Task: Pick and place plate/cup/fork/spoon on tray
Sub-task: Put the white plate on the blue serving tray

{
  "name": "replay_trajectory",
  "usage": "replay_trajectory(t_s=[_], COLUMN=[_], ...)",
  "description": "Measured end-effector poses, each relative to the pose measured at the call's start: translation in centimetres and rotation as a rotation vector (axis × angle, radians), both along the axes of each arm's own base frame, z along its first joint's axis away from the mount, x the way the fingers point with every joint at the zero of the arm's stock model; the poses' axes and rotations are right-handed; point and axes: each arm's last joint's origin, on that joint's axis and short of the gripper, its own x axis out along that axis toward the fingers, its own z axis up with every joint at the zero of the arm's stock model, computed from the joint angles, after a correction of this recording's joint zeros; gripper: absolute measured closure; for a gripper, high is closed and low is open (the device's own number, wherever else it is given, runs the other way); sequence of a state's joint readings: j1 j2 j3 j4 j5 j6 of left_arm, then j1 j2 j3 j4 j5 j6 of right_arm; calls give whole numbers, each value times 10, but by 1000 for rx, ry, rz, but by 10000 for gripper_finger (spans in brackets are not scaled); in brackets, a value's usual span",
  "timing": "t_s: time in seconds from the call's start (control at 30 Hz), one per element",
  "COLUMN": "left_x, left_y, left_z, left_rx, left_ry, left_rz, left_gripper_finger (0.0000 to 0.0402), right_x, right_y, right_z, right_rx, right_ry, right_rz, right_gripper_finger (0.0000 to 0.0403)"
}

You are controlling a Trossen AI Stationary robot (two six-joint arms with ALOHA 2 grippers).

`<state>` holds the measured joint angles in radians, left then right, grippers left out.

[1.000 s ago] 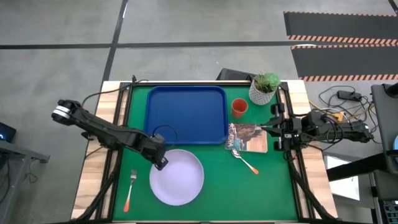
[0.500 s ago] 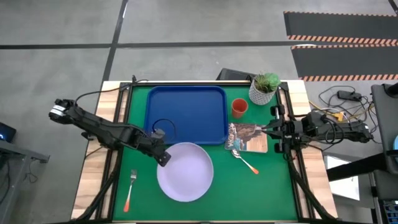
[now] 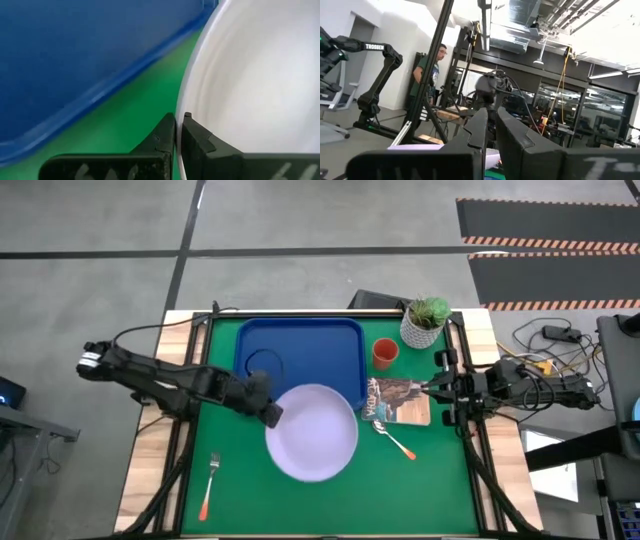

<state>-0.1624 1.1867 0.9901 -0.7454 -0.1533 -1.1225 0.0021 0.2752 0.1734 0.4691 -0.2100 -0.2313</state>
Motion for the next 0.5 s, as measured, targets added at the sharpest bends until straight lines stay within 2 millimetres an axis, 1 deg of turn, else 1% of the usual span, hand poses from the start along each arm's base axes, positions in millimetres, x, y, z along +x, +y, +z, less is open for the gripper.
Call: replay_trajectory(t_s=[0.23, 0.37, 0.5], left_x=[-7, -12, -19], left_y=[42, 69, 93], left_z=[0, -3, -9], left_rx=[37, 59, 39], left_ry=[58, 108, 132], left_rz=[57, 73, 96], left_gripper_finger=[402, 402, 402], right_x=[0, 0, 0], right_y=[0, 0, 0], right_z=[1, 1, 1], right_rx=[6, 6, 12], right_ry=[-7, -8, -7], right_rz=[2, 2, 3], right_gripper_finger=[376, 376, 376])
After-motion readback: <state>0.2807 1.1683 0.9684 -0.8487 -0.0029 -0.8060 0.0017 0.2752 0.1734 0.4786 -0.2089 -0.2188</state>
